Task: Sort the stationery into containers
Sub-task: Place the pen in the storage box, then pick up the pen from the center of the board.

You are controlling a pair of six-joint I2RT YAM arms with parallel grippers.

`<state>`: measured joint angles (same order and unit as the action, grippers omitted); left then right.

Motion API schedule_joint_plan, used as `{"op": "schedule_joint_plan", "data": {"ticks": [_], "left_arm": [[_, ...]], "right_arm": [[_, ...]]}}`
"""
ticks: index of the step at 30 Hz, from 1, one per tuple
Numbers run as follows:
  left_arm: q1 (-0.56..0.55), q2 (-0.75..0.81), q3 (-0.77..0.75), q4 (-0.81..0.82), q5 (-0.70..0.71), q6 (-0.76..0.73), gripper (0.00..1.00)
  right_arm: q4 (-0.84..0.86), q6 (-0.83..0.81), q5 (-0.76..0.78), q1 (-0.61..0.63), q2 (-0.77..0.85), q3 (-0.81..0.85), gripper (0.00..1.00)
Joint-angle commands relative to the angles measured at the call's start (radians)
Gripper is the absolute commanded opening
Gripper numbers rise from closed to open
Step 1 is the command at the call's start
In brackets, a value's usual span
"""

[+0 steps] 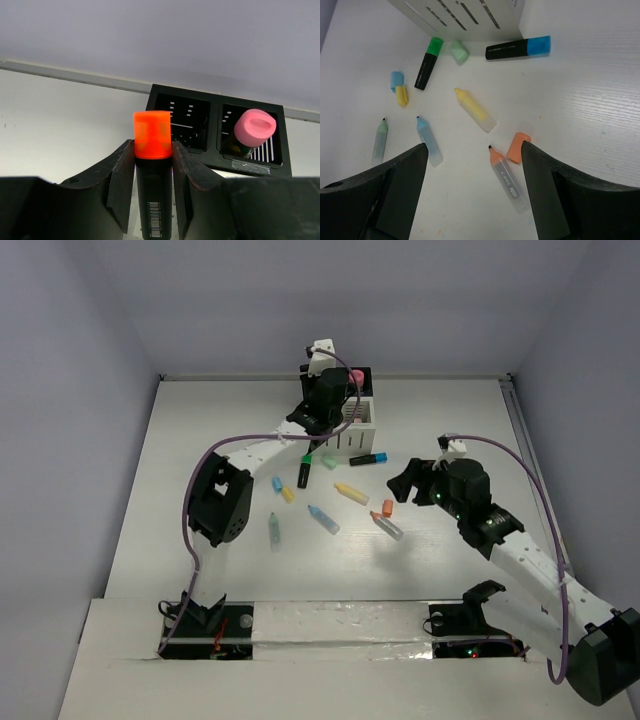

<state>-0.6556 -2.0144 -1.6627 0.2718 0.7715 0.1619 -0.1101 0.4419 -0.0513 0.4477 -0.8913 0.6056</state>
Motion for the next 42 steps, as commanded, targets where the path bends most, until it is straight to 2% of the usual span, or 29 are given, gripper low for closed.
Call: {"op": "schedule_joint_plan", "data": {"ticks": [1, 15, 22, 26, 30, 34, 36, 42], "left_arm": [[-0.004, 0.002, 0.011, 0.087, 0.012, -0.019, 0.13], [-0.013, -0.033, 0.063, 0.158, 0.003, -0.022, 0.2], [-0.013, -0.038, 0.073, 0.167, 0.015, -0.035, 0.34], [-0.013, -0.014, 0.089, 0.168, 0.015, -0.028, 0.54], [-0.024, 0.04, 0.093, 0.176, 0.018, -0.042, 0.66], [-0.033, 0.129, 0.081, 0.117, -0.032, -0.027, 0.66], [-0.033, 0.212, 0.102, 0.029, -0.083, 0.049, 0.64], [-0.033, 0.526, 0.493, -0.013, -0.308, 0.24, 0.54]], "right_arm": [[0.061, 0.003, 0.016, 0.011, 0.026, -0.007, 0.81], [0.079, 0.014, -0.005, 0.011, 0.018, -0.017, 0.81], [0.087, 0.017, -0.002, 0.011, 0.015, -0.023, 0.81], [0.086, 0.017, -0.002, 0.011, 0.002, -0.018, 0.81], [0.085, 0.02, -0.005, 0.011, -0.006, -0.017, 0.81], [0.09, 0.023, -0.01, 0.011, -0.008, -0.02, 0.81], [0.092, 0.027, -0.012, 0.011, -0.008, -0.021, 0.81], [0.099, 0.04, -0.027, 0.011, -0.023, -0.03, 0.81]]}}
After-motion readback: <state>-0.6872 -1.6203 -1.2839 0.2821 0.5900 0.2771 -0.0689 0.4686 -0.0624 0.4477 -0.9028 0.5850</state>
